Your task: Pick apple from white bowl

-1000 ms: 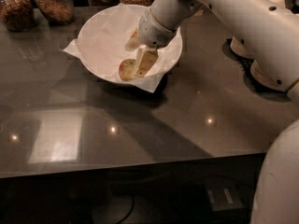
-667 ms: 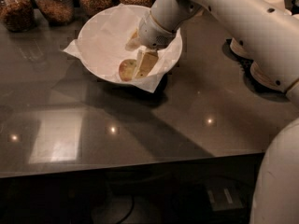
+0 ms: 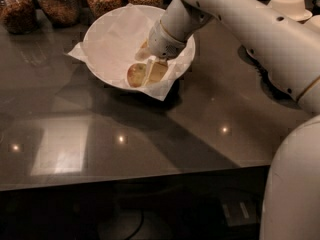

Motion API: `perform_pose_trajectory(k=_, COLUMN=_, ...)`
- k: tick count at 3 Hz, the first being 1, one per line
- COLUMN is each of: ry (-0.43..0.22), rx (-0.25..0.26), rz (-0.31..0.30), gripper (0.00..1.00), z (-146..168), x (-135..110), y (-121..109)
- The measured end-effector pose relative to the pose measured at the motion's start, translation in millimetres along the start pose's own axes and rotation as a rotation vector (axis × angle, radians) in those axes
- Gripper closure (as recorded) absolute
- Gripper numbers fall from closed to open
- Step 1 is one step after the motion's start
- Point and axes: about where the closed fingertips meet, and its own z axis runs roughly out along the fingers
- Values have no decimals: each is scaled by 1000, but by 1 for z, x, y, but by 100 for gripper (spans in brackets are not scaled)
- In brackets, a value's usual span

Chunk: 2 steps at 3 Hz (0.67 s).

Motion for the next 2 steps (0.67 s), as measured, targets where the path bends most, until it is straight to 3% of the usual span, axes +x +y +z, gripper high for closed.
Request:
perform_pose_trajectory(k=1, ry=-2, rx=-7, rz=0, gripper=32, z=5, x=0, y=-3)
perform_pose_trajectory(k=2, ry=-4, rx=-28, rz=-6, gripper=39, z=14, x=-2, y=-7)
